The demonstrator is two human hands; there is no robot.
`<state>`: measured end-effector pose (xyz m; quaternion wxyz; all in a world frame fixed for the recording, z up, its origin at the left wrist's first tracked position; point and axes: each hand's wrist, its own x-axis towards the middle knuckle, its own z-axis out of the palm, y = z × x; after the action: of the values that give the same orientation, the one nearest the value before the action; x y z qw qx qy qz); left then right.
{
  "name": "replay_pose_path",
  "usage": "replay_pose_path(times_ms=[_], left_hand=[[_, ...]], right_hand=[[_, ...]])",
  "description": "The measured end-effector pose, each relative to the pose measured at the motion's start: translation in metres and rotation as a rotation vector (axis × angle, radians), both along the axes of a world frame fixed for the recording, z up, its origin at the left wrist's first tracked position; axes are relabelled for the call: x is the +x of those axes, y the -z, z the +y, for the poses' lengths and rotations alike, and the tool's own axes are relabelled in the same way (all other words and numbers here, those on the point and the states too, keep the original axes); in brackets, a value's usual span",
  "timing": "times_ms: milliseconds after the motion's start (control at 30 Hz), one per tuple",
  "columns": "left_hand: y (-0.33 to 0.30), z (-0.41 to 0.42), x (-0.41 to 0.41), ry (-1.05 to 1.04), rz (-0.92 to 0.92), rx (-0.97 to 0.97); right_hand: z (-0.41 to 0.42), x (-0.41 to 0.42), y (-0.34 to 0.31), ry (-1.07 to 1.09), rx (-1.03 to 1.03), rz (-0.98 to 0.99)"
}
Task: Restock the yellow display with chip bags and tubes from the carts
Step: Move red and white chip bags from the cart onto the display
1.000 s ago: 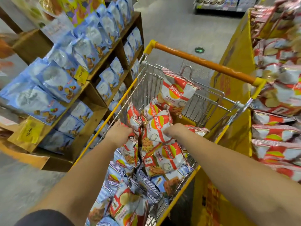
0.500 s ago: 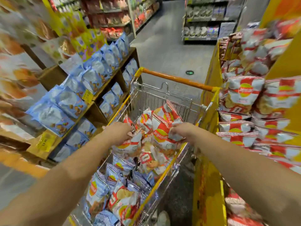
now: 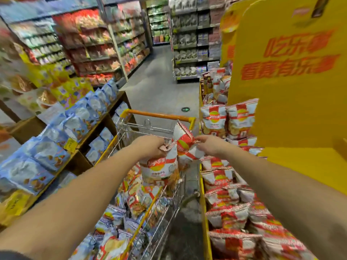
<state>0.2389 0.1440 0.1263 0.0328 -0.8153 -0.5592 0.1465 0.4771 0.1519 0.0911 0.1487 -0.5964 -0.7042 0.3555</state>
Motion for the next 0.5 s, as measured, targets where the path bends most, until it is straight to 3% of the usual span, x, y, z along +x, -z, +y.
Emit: replay_pose_path(times_ms=[333,500], left_hand=[[-0.05,0.037,0.1,0.054,-0.067,0.221],[-0.048,0.077,0.139,0.115,-0.211,0.203]], right_hand=[[0.011,0.142,-0.076,-0.042,0.32,-0.743],[0.034,0.188,-0.084,0.013,0.351,-0.827]])
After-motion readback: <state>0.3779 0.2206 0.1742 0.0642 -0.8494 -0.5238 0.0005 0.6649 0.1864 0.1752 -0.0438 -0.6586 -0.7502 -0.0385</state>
